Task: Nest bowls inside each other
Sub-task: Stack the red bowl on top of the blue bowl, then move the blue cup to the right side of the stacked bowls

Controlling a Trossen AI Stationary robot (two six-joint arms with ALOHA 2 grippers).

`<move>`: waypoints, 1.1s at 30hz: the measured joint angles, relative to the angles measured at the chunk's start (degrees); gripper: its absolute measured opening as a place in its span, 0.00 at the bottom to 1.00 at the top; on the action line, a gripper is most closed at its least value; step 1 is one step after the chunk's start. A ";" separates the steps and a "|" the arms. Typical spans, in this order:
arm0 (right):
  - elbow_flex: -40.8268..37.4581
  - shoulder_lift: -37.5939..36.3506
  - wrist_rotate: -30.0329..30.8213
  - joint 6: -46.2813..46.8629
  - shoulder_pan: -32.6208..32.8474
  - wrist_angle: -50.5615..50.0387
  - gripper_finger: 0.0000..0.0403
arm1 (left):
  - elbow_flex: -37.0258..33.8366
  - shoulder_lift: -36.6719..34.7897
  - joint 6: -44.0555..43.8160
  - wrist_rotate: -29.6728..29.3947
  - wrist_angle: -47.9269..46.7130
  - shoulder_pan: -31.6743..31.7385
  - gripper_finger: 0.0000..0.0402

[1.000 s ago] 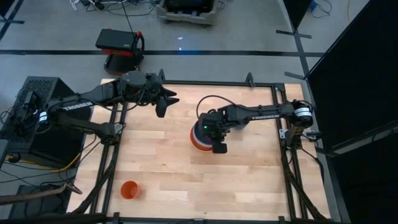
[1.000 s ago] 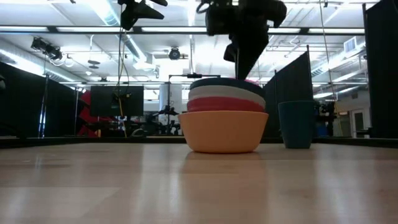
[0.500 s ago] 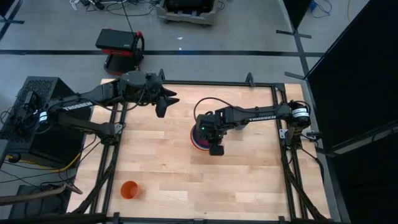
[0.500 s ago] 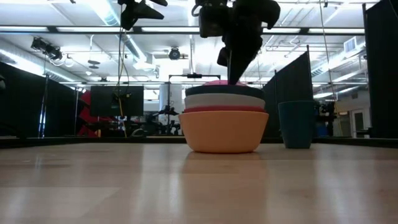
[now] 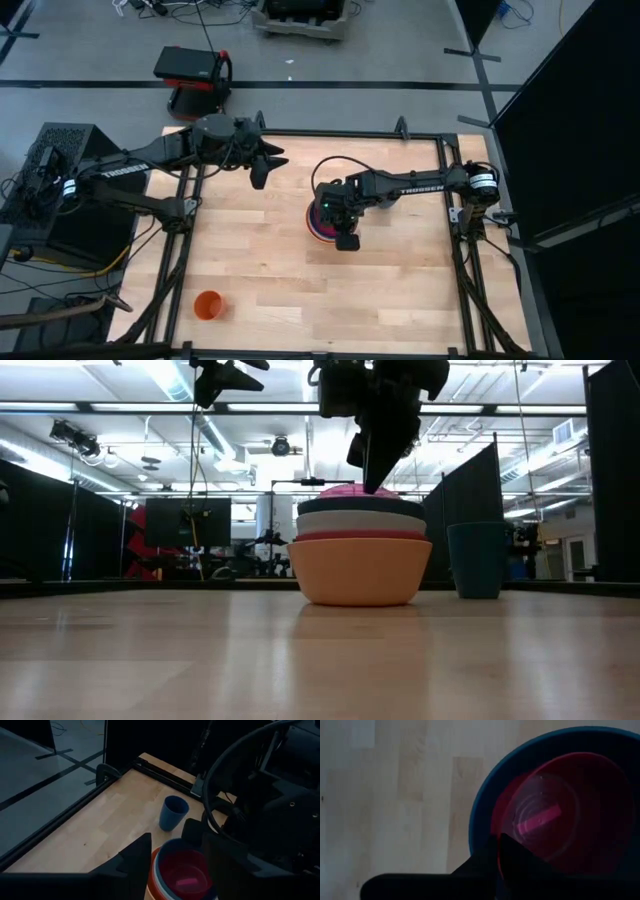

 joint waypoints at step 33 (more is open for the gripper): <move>-3.10 -15.03 7.79 5.83 -10.54 -12.69 0.41 | 0.01 0.02 -0.04 0.00 -2.12 0.00 0.41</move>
